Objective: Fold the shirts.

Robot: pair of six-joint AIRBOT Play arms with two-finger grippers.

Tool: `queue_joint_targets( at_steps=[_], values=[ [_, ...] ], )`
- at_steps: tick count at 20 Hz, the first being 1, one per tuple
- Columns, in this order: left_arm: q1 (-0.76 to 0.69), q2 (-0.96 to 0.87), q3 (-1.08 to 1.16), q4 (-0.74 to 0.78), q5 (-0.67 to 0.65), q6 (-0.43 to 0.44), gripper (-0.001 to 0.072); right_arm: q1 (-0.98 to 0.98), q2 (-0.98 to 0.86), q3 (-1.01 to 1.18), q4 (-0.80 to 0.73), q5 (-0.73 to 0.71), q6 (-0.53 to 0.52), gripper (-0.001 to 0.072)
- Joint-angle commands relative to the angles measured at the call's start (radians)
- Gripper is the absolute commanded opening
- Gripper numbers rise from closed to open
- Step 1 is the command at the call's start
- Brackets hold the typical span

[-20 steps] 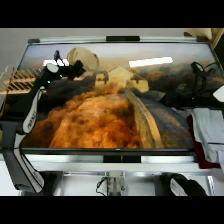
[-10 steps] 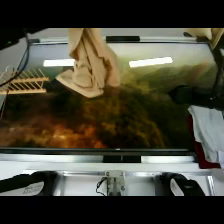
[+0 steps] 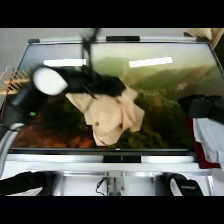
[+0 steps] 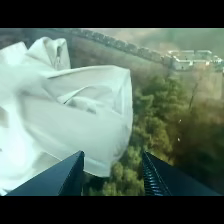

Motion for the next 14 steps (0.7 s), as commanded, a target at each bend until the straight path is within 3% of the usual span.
queue_joint_targets(
  at_steps=[1,2,3,6,10,14],
  values=[
    [-0.105,-0.088,-0.119,0.036,0.018,-0.154,0.0709,0.0,-0.005,0.001,-0.009,0.053,0.025,0.0511],
    [-0.097,-0.095,-0.111,0.041,-0.016,-0.144,0.0718,0.0,-0.024,0.0,-0.008,0.073,0.025,0.0641],
    [-0.073,-0.088,-0.097,0.053,-0.06,-0.108,0.0718,0.0,-0.05,0.0,-0.005,0.097,0.024,0.0665],
    [0.092,-0.035,-0.019,0.191,-0.27,-0.09,0.0718,0.0,-0.156,0.0,0.027,0.127,0.008,0.0665],
    [0.338,0.06,-0.013,0.367,-0.472,-0.09,0.0718,0.0,-0.314,0.0,0.093,0.056,-0.016,0.0665],
    [0.44,0.065,-0.167,0.352,-0.518,-0.091,0.0718,0.006,-0.483,0.0,0.147,-0.008,-0.047,0.0665]
  ],
)
